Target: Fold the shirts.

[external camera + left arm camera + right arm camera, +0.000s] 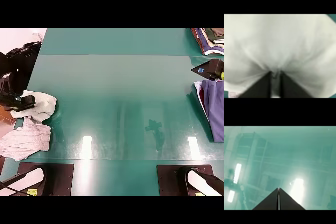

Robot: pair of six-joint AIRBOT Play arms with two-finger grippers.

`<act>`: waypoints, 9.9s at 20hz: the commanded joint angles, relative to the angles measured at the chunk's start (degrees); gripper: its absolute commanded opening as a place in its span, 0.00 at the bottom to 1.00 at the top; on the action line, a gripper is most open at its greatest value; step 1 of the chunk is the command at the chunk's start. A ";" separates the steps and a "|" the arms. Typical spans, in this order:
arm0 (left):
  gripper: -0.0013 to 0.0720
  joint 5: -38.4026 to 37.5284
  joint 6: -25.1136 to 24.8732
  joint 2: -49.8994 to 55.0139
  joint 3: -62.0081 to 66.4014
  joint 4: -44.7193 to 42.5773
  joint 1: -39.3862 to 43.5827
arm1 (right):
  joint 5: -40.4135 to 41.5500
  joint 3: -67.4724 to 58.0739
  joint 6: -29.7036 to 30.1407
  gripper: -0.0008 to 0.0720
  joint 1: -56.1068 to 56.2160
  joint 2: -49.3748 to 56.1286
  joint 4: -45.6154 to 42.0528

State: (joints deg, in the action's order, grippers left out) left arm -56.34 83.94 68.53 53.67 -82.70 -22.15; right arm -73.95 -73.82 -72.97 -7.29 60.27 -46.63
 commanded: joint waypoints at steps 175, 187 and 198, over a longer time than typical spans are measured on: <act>0.05 -2.82 -20.46 14.62 9.64 30.45 16.83 | -7.28 46.58 -13.14 0.62 -13.05 -6.82 -19.34; 0.05 -4.39 -20.48 14.47 9.66 30.34 16.70 | 2.80 43.45 -17.38 0.21 4.79 4.07 -18.38; 0.05 -0.57 -16.17 -10.32 29.07 30.49 16.70 | 13.60 5.90 -14.43 0.04 -0.74 -18.01 -17.92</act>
State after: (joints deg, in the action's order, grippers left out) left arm -58.00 65.32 64.58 73.67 -52.36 -5.41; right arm -65.45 -53.36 -89.12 -5.87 46.68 -64.69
